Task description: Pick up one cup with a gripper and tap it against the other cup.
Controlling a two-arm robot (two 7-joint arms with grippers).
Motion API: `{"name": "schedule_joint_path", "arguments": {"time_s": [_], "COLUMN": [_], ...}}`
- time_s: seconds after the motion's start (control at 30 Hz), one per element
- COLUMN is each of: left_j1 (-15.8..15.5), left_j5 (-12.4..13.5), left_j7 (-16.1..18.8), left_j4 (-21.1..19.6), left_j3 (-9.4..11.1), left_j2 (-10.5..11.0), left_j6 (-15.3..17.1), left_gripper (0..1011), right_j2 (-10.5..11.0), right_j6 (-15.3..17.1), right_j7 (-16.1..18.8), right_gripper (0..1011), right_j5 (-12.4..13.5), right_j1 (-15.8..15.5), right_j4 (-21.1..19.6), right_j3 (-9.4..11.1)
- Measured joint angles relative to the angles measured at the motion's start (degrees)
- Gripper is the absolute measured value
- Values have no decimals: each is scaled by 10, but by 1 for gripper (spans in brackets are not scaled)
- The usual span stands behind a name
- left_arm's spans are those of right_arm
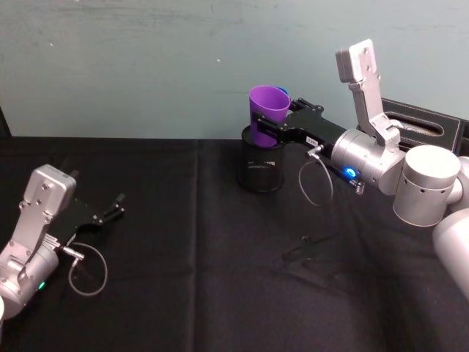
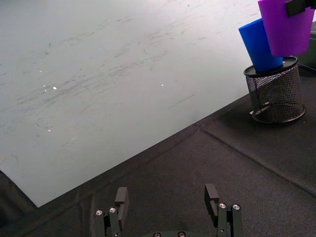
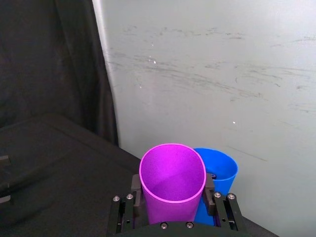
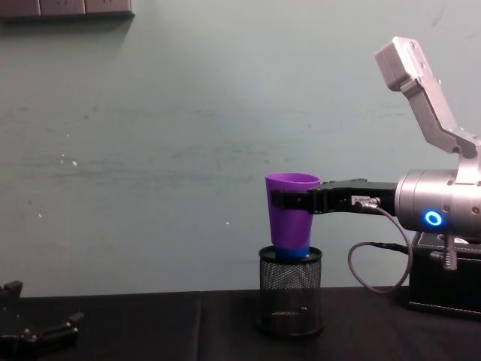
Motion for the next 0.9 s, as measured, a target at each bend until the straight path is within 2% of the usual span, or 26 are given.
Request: {"name": "schedule_joint_path", "arguments": {"time_s": [0.9], "left_j1": [0], "left_j5": [0], "left_j7": [0], "left_j4": [0], "left_j3": [0], "left_j2": [0], "left_j6": [0], "left_gripper": [1011], "right_j2": [0], "right_j6": [0], "right_j7": [0], "right_gripper": [718], "right_j5": [0], "right_j1": [0], "right_j4": [0], "right_j3": [0]}}
